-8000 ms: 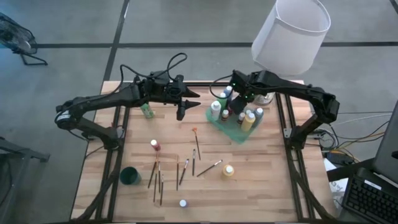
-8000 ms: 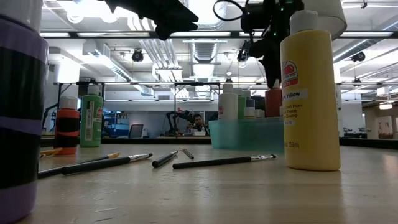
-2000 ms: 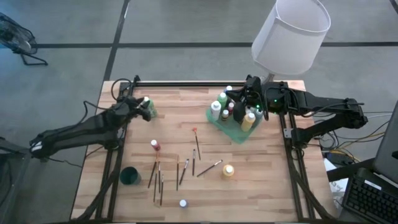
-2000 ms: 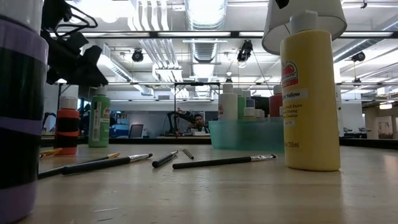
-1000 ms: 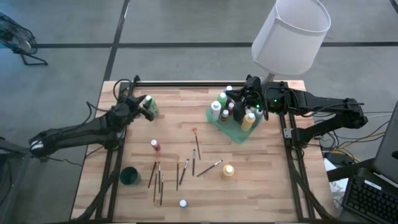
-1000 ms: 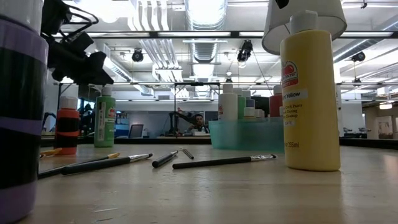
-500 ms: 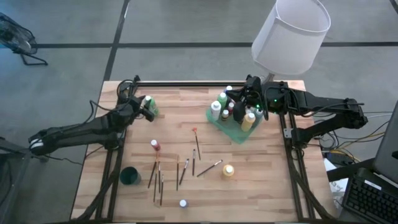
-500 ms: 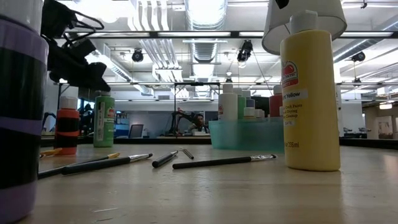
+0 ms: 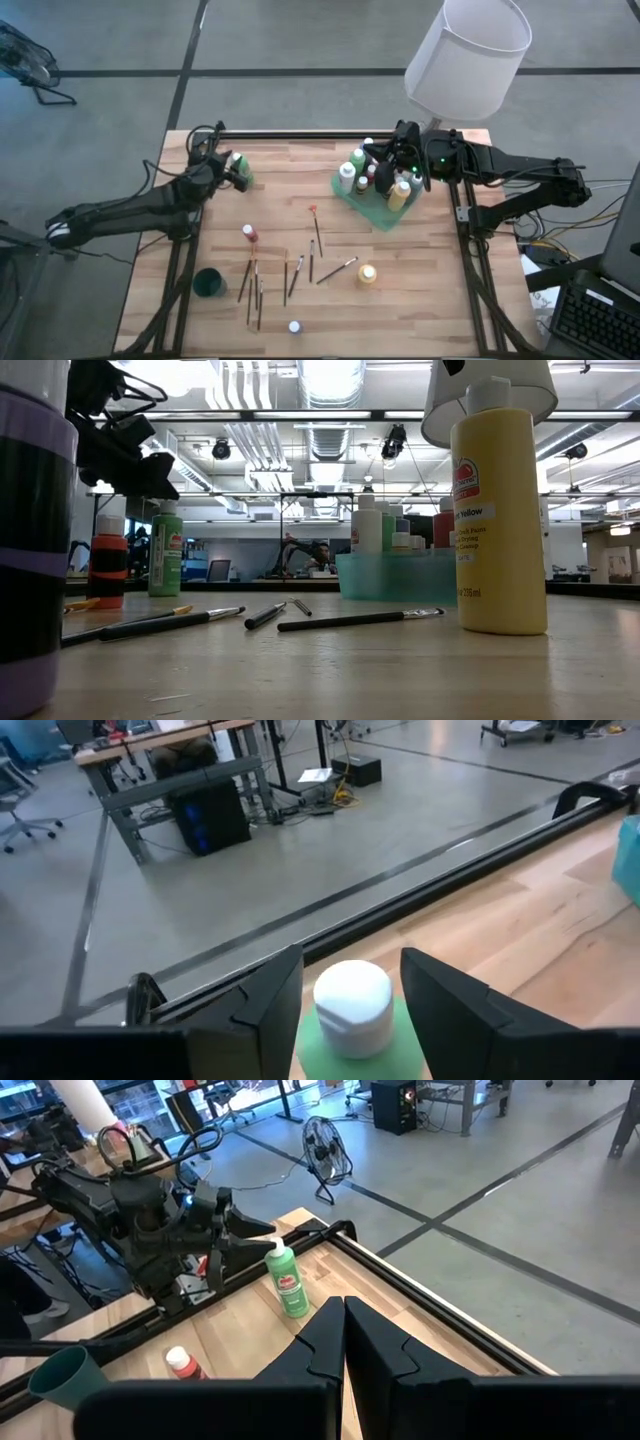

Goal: Pick & Place Paint Supplies
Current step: Put the big green paint bottle into the green bin

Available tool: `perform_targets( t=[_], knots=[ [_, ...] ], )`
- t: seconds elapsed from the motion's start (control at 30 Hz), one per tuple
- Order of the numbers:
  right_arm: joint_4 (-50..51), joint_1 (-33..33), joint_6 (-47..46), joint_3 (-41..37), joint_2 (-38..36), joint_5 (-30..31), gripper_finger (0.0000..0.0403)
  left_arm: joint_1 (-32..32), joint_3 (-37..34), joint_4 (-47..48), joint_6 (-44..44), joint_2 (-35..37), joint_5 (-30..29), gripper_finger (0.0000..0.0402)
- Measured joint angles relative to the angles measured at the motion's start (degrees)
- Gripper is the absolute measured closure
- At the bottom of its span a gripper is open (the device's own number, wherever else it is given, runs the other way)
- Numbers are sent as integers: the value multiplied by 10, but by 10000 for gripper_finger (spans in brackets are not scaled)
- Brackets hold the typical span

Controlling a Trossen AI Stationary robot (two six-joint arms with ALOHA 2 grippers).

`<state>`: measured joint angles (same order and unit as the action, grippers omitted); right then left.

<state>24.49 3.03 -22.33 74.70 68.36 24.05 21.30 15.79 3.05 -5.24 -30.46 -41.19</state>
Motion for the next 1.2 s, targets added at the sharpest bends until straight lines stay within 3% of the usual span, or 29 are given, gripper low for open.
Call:
perform_targets(
  t=[0.17,0.47,0.57,0.7,0.87,1.2],
  knots=[
    [0,0,-2,0,0,0,394,-1,9,2,56,0,-12,210],
    [0,0,-2,0,0,0,394,-1,102,-14,11,1,34,203],
    [0,0,-2,0,0,0,394,0,141,-10,-9,0,33,172],
    [0,0,-1,0,0,0,394,0,171,-7,-14,-5,-6,92],
    [0,0,-2,0,0,-1,394,0,162,2,60,-7,-50,23],
    [1,0,-2,0,0,-5,394,0,104,14,51,-8,-27,15]
  ],
)
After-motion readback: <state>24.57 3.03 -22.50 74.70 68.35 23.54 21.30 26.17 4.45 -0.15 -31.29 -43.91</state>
